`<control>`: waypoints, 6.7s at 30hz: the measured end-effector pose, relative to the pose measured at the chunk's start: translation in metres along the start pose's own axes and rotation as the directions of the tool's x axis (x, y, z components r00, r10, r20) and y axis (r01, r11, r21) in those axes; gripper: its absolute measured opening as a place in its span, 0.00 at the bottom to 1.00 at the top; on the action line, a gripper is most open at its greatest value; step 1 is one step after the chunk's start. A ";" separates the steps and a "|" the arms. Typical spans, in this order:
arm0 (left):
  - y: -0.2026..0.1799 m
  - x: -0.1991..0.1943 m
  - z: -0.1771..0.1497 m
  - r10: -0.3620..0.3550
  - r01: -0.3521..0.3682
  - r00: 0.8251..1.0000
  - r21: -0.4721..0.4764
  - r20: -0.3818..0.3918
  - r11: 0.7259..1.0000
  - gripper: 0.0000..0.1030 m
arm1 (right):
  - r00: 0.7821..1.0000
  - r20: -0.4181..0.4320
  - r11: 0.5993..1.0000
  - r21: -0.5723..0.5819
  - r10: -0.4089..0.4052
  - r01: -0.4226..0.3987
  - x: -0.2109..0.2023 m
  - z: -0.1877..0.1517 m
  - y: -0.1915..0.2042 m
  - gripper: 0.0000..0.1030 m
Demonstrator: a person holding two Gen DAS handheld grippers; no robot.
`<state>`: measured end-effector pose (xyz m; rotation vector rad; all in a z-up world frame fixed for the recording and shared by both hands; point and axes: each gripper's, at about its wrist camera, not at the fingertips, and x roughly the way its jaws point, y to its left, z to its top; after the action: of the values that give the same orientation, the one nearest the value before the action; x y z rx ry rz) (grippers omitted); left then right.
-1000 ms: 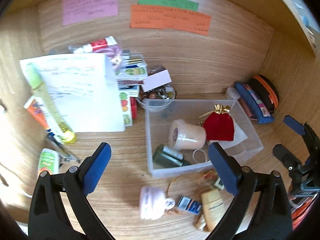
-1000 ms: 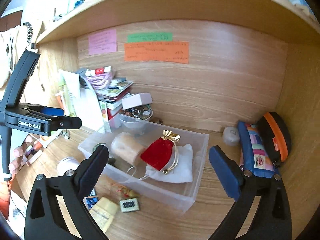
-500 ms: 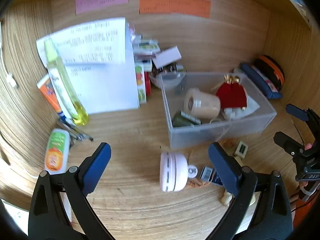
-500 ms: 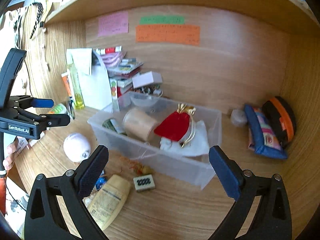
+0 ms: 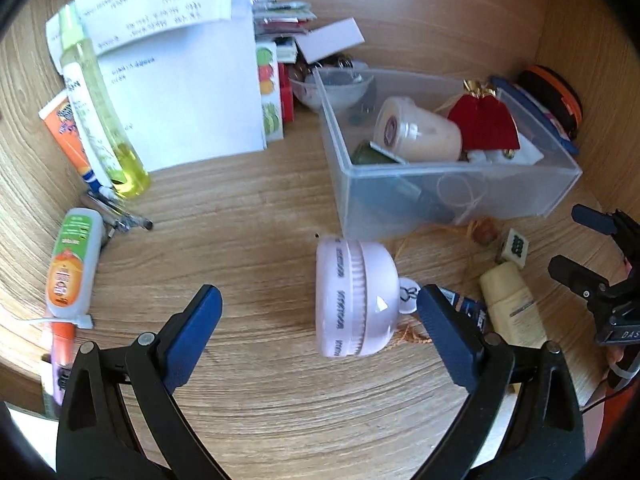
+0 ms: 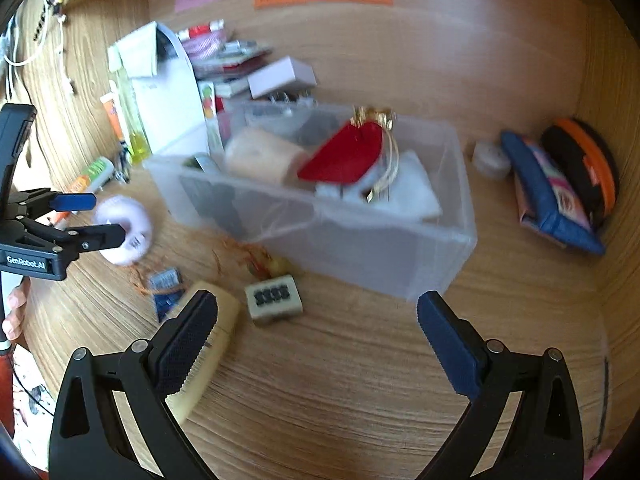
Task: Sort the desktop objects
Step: 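Grasp the pink round container with the left gripper while the right grasps the dotted tile, then lift the pink container with the left gripper while the right holds the dotted tile, then lower the pink container into the clear box and open the left gripper while the right drops the tile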
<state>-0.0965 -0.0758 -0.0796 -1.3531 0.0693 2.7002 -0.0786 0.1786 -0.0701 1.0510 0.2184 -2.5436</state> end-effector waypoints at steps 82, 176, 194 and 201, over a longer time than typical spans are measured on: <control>-0.012 -0.021 -0.005 -0.040 0.045 0.994 -0.045 0.103 0.998 0.74 | 0.997 0.012 0.996 -0.052 0.079 -0.078 -0.018 -0.003 -0.020 0.30; -0.080 0.026 0.103 -0.201 0.200 0.973 0.027 0.115 0.980 0.59 | 0.988 0.095 0.992 -0.030 0.121 -0.119 0.016 0.057 -0.059 0.22; -0.084 0.036 0.098 -0.193 0.189 0.976 0.046 0.101 0.981 0.59 | 0.993 0.066 0.993 -0.060 0.102 -0.099 0.028 0.051 -0.050 0.22; -0.081 0.025 0.097 -0.171 0.167 0.978 0.042 0.117 0.985 0.61 | 0.991 0.083 0.993 -0.059 0.106 -0.102 0.024 0.052 -0.051 0.29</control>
<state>-0.1784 0.0158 -0.0405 -1.1293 -0.0129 2.6192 -0.1481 0.2036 -0.0508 0.9065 0.2034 -2.4683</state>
